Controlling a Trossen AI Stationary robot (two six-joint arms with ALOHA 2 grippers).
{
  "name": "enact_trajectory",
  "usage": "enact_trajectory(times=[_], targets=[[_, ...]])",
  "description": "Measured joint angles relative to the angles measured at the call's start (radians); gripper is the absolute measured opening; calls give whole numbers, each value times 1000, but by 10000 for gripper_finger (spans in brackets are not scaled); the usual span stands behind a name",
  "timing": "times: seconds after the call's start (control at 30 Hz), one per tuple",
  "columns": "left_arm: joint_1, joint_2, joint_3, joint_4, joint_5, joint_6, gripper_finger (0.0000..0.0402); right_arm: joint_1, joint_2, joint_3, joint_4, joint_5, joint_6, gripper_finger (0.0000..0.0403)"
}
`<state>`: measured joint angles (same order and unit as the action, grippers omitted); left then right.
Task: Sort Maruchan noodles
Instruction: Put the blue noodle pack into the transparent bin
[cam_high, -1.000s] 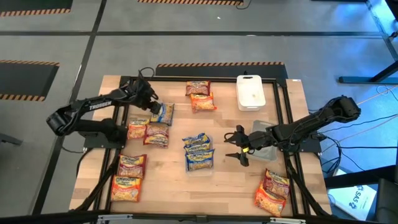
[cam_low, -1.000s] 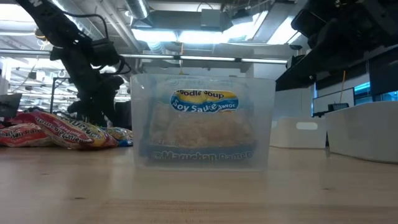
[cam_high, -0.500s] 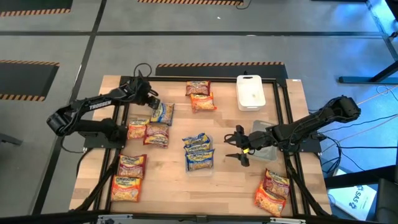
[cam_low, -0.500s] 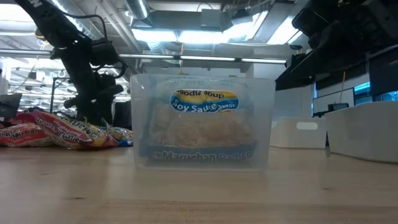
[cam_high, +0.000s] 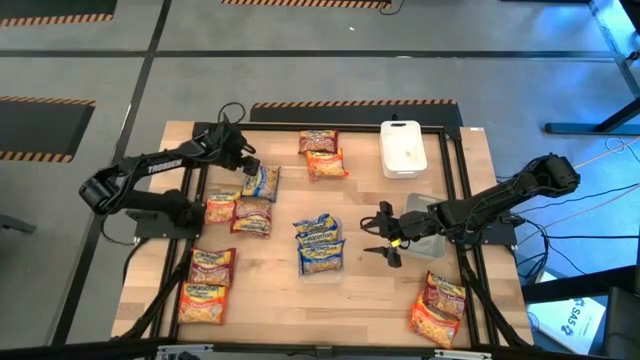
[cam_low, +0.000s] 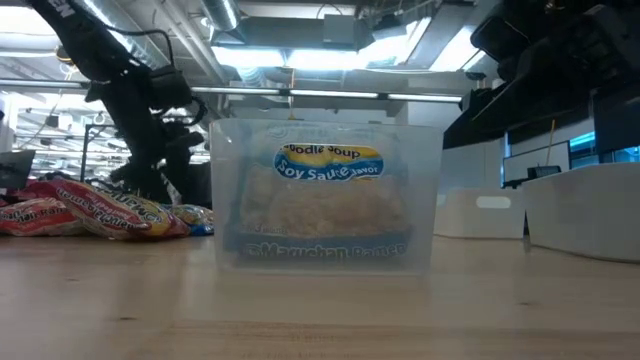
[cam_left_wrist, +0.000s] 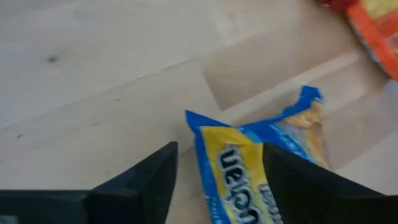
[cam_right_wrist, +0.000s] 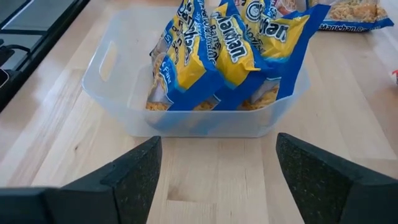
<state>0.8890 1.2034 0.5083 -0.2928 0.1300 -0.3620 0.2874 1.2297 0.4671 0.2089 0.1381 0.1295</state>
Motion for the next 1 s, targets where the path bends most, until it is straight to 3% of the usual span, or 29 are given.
enact_trajectory(times=[0.2,0.37,0.6,1.0], targets=[[43,66,0,-5,99,4,282,0,0,0,0,0,1,299],[61,74,0,-6,267,38,290,0,0,0,0,0,20,299],[81,84,0,-27,184,57,287,0,0,0,0,-1,51,299],[36,200,3,9,331,84,287,0,0,0,0,-1,56,299]])
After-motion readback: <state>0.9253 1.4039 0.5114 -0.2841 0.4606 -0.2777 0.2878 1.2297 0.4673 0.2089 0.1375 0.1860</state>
